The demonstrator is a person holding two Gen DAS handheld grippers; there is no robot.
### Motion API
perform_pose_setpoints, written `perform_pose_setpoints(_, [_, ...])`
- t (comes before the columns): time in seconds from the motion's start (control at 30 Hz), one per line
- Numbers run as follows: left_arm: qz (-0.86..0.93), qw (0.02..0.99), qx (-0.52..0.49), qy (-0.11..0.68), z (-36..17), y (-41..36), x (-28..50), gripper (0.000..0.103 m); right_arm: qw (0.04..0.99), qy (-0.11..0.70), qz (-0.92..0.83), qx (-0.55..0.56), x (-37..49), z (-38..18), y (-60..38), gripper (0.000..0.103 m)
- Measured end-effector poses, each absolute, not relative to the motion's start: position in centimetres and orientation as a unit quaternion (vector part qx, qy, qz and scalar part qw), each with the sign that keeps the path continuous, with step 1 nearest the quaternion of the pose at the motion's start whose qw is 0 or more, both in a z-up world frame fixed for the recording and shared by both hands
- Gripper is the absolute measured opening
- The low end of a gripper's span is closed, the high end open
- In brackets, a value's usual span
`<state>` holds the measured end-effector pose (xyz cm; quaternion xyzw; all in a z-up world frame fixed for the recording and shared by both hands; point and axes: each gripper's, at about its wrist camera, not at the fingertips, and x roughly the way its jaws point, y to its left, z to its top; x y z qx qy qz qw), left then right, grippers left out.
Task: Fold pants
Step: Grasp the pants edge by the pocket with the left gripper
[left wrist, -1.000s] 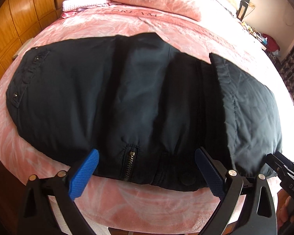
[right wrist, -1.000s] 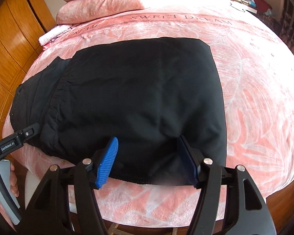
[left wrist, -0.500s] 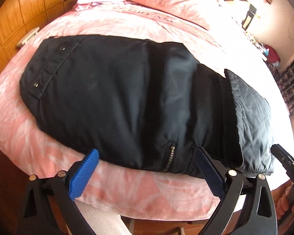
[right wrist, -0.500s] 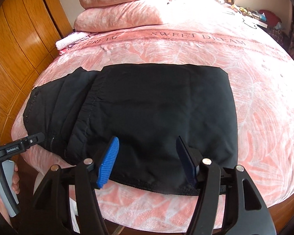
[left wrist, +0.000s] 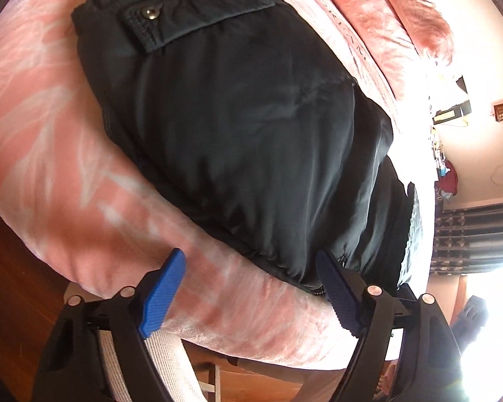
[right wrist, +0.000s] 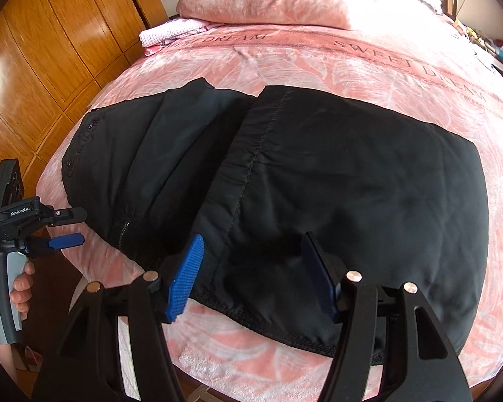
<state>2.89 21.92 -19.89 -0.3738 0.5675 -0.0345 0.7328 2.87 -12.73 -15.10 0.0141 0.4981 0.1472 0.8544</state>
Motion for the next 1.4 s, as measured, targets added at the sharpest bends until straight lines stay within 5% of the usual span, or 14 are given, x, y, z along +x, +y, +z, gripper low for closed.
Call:
perform_pose_setpoints(0.17, [-0.034, 0.731, -0.400, 0.552, -20.8, 22.5, 3.8, 0.080, 0.852, 0.502, 0.149, 0.012, 2.8, -15.7, -12.9, 0.063])
perform_pose_setpoints(0.3, [-0.017, 0.732, -0.425, 0.532, -21.6, 23.3, 4.5, 0.060, 0.851, 0.504, 0.149, 0.008, 2.9, -16.1, -12.7, 0.066])
perform_pose_setpoints(0.47, [-0.018, 0.700, -0.513, 0.496, -23.3, 25.2, 3.8, 0.059, 0.852, 0.501, 0.150, 0.001, 2.8, -16.4, -12.6, 0.068])
perform_pose_setpoints(0.7, [0.002, 0.735, -0.457, 0.500, -22.1, 24.6, 3.3, 0.037, 0.852, 0.502, 0.149, 0.006, 3.0, -16.5, -12.5, 0.069])
perform_pose_setpoints(0.97, [-0.016, 0.683, -0.548, 0.483, -24.4, 26.6, 4.0, 0.032, 0.854, 0.496, 0.158, -0.001, 3.0, -16.2, -12.1, 0.069])
perform_pose_setpoints(1.2, [-0.022, 0.702, -0.536, 0.470, -23.8, 26.6, 3.9, 0.013, 0.852, 0.500, 0.158, -0.006, 3.1, -16.8, -12.0, 0.069])
perform_pose_setpoints(1.4, [-0.031, 0.729, -0.518, 0.446, -21.4, 26.4, 2.7, 0.010, 0.851, 0.500, 0.157, -0.014, 3.0, -17.2, -11.8, 0.071])
